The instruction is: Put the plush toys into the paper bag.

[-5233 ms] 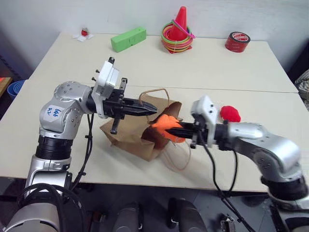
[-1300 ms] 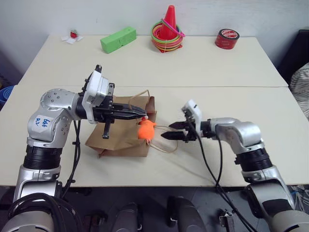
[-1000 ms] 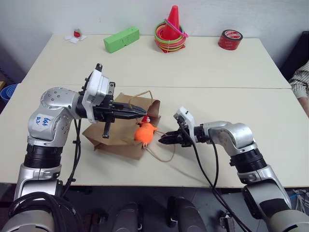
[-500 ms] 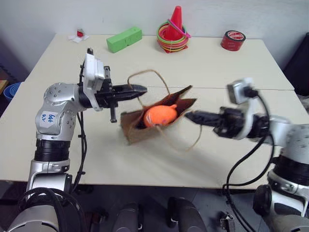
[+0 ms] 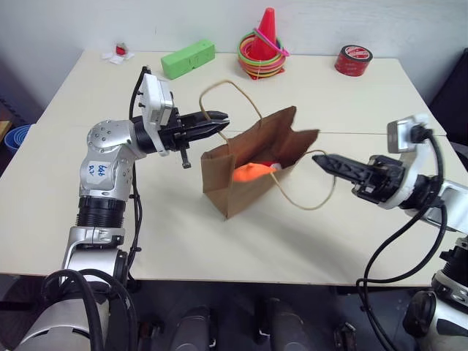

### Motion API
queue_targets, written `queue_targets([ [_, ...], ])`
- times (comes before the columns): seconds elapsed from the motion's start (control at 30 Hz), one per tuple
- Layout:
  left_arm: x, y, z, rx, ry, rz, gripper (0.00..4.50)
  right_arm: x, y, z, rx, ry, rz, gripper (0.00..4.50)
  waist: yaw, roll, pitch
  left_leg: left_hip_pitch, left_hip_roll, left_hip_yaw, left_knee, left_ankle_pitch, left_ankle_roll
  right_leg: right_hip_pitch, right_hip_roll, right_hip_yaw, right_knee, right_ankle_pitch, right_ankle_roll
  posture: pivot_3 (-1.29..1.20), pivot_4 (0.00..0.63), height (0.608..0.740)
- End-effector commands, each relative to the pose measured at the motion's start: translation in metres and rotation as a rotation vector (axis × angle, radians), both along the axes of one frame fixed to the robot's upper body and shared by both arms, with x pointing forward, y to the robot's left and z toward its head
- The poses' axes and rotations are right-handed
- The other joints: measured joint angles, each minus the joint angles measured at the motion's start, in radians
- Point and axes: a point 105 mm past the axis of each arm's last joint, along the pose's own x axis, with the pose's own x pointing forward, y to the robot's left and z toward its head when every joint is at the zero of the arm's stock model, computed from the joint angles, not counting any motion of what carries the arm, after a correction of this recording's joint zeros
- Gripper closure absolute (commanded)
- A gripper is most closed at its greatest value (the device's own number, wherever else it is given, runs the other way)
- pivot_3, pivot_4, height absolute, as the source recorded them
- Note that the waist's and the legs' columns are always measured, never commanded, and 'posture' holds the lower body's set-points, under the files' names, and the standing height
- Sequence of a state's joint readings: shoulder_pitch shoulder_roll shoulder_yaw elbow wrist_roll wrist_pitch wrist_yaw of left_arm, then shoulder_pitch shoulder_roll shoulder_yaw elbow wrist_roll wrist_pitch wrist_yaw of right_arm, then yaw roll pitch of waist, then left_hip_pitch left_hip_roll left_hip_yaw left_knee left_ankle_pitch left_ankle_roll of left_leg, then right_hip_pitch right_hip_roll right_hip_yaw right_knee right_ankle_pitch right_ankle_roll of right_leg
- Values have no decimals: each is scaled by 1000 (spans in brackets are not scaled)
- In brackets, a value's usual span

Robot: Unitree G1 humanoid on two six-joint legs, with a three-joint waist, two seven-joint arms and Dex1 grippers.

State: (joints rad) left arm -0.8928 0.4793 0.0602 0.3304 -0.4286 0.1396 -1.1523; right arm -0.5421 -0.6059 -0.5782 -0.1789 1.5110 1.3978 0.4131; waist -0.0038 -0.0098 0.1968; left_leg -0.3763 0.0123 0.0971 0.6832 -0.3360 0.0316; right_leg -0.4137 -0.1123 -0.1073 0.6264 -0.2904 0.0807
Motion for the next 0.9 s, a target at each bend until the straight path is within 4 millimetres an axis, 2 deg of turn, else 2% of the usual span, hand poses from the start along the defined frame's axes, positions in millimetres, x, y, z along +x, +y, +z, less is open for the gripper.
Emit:
queue_targets([
  [0.03,-6,11,12,7,-20,3,2929,-11,-6,12,15,-42,8,3200,2,0,0,0,0,0,0,0,0,0,0,0,0,0,0,0,150,740],
  [0.2,-9,36,12,37,-1,64,1335,-23,-10,11,-29,-40,23,1462,3,0,0,0,0,-1,0,0,0,0,-1,1,-1,0,0,0,150,740],
  [0.33,-15,61,-3,91,68,134,72,-27,-16,16,-78,-108,-23,59,3,0,0,0,0,-1,0,0,0,0,-1,1,-1,0,0,0,150,740],
  [0.4,-24,69,-13,113,104,139,29,-24,-23,11,-151,-164,-111,22,4,0,0,0,1,-1,0,0,0,0,-1,1,-1,0,0,0,150,740],
  [0.5,-40,69,-23,124,155,110,29,-17,-33,-2,-297,-308,-244,22,8,0,0,-1,1,-1,-1,-1,1,1,-1,1,-2,0,0,0,150,740],
  [0.57,-49,65,-32,95,186,124,0,-20,-36,-21,-514,-565,-254,423,19,0,0,-1,0,-1,0,-1,1,1,-1,1,-3,1,1,0,150,740],
  [0.6,-52,62,-36,76,197,131,0,-30,-31,-30,-551,-657,-185,613,24,0,0,-1,0,-1,0,-1,2,1,-1,1,-4,1,2,0,150,740],
  [0.77,-61,32,-50,-8,222,140,0,-54,-25,-60,-566,-732,-101,2397,30,0,0,0,-1,-1,0,-2,2,4,-1,2,-6,2,5,0,150,740],
  [0.87,-58,14,-58,-33,218,162,0,-59,-21,-62,-549,-749,-117,3592,29,0,0,5,-1,-1,0,-2,2,8,-1,2,-6,2,5,0,150,740],
  [0.9,-56,9,-59,-42,215,166,0,-59,-20,-62,-545,-747,-123,3864,28,0,0,6,-1,-1,0,-2,2,9,-1,2,-6,2,5,0,150,740],
])
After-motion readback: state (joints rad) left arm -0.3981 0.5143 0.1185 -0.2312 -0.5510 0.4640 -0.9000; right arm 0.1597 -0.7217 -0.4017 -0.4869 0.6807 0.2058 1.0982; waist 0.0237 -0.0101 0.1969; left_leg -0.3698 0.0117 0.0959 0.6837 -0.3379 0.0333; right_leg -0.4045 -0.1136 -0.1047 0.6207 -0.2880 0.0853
